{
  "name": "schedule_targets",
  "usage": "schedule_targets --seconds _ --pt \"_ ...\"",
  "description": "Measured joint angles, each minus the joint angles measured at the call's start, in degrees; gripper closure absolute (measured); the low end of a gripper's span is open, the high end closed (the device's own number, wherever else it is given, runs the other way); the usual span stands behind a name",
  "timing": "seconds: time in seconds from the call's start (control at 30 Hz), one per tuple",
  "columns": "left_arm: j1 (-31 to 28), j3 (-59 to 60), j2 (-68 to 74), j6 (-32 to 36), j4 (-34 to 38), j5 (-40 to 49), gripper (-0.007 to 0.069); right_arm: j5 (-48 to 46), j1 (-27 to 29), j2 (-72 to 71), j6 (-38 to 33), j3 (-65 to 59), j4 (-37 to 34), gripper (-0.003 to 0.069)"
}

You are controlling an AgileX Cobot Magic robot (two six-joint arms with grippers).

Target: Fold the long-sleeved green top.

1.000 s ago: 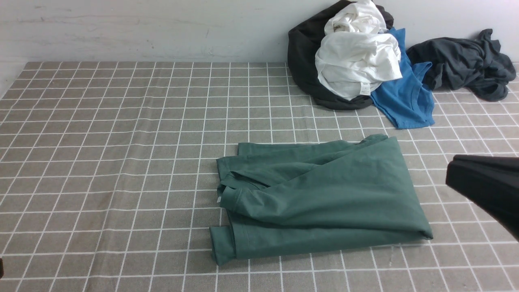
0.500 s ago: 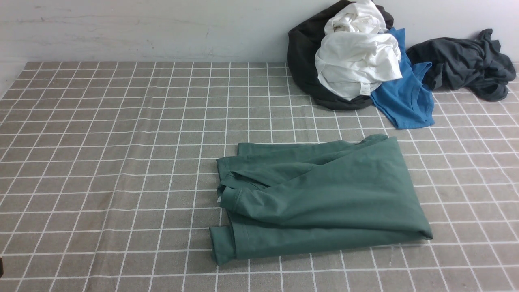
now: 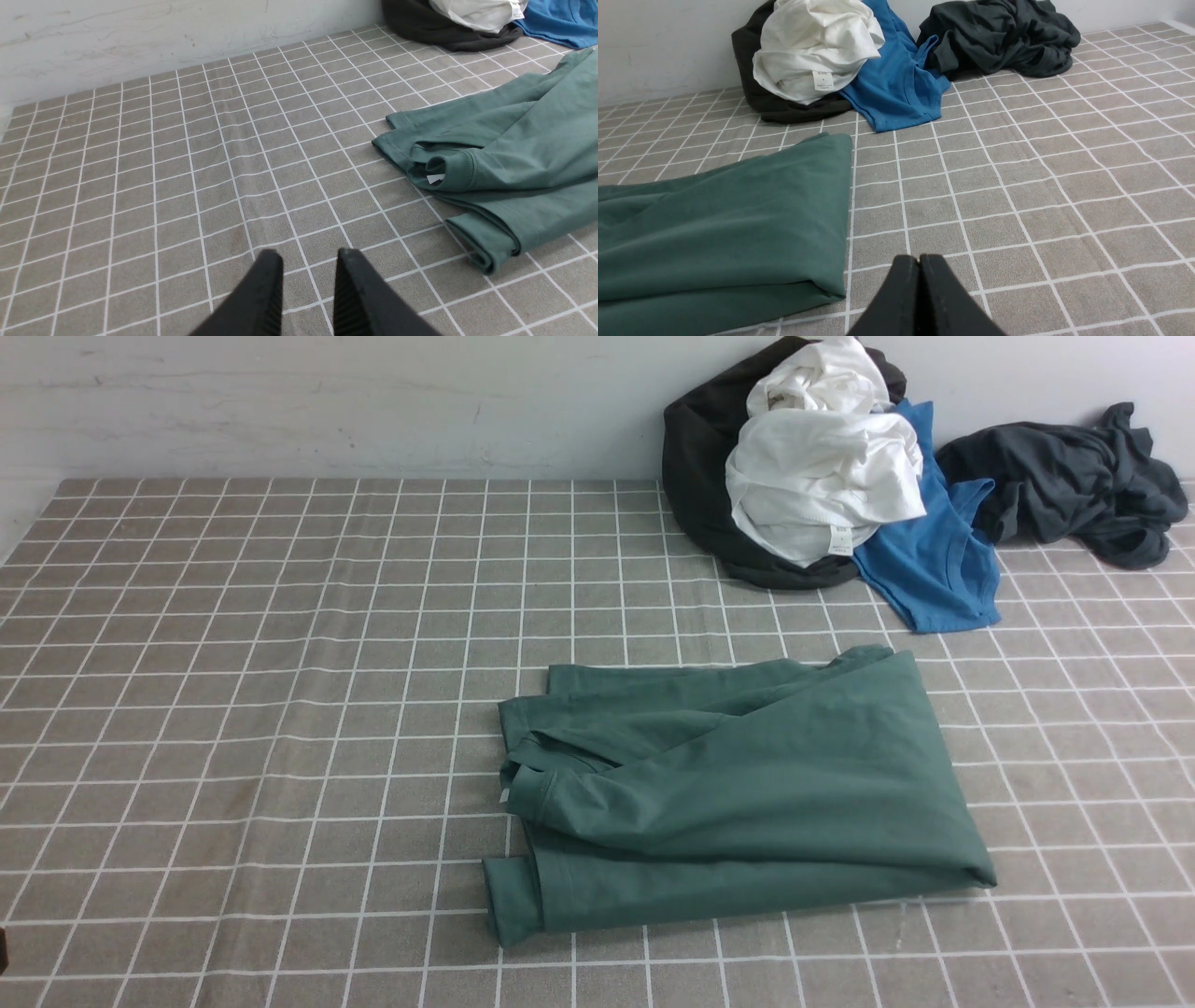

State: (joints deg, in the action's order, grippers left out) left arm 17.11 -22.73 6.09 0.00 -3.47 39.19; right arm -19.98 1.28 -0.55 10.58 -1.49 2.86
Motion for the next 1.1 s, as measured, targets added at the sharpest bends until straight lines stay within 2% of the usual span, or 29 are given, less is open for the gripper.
schedule_targets --seconds 1.1 --pt "0.0 0.0 0.0 0.0 0.0 -0.1 0.0474 -0.1 -1.1 0.0 -0.1 0.0 0.5 0.0673"
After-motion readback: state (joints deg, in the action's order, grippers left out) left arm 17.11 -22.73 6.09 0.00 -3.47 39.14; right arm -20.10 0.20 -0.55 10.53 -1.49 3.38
